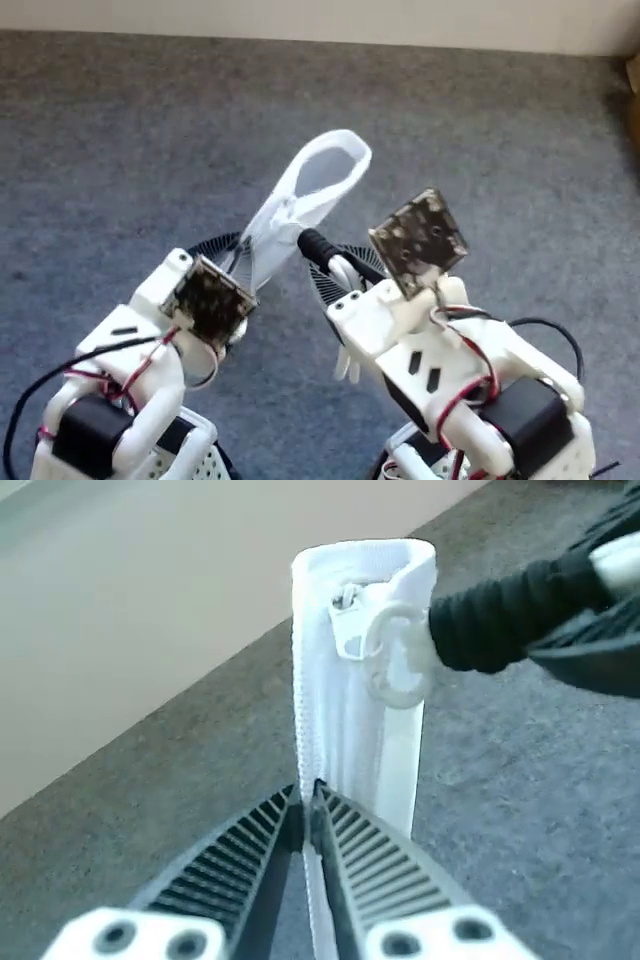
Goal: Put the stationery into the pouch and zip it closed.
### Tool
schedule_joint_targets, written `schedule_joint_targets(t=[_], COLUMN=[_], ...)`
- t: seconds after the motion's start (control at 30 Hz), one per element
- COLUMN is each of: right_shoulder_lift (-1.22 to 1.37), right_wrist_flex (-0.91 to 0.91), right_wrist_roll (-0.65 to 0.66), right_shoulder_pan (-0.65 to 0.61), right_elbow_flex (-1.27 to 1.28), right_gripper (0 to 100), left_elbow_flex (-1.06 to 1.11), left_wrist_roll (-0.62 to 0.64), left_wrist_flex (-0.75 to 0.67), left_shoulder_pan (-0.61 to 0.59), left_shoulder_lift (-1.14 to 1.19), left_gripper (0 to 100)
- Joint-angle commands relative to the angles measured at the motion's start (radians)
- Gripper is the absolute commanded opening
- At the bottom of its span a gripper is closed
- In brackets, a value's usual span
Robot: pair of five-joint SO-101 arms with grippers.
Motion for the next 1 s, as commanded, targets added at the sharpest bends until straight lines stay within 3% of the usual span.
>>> schedule_joint_targets(t=[0.0, 0.2, 0.97], right_shoulder_lift=[-0.007, -0.007, -0.007], right_wrist_flex=[-0.022, -0.016, -0.022], right_wrist_roll=[-0.018, -0.051, -0.051], right_shoulder_pan=[0.001, -0.058, -0.102], right_elbow_flex=[0.013, 0.016, 0.018], right_gripper=[0.4, 0.4, 0.4], left_elbow_flex=[-0.016, -0.028, -0.197], left_wrist_roll=[-0.052, 0.008, 0.27], left_wrist_flex=[0.058, 0.164, 0.176], left_shoulder_pan=[-0.024, -0.025, 0.036], left_shoulder_lift=[-0.044, -0.045, -0.035], left_gripper=[4, 27, 27])
